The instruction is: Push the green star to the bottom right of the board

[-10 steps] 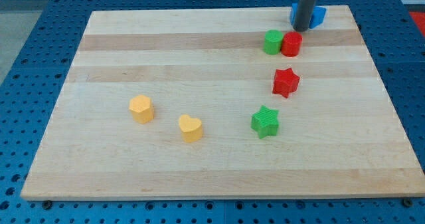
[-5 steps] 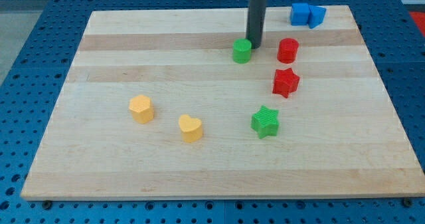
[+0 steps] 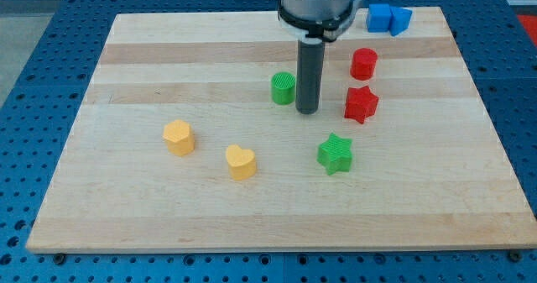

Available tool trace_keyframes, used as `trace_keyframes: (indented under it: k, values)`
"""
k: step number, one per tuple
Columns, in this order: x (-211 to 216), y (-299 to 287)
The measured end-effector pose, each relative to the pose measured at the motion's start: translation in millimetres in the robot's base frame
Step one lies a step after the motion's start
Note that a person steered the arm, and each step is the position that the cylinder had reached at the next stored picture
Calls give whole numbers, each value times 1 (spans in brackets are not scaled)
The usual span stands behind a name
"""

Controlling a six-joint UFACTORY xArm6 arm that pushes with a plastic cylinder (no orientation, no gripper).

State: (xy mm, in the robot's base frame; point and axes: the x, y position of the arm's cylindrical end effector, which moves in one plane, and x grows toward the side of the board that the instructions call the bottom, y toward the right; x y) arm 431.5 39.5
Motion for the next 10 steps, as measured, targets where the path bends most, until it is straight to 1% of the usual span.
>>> trace_keyframes:
  k: [1,2,3,4,5,6,7,8,9,10]
  values:
    - [28,11]
    - [58,38]
    - [74,59]
    - [74,50]
    - [74,13]
    - [84,-18]
    - [99,-4]
    - [99,63]
    - [113,109]
    - [134,125]
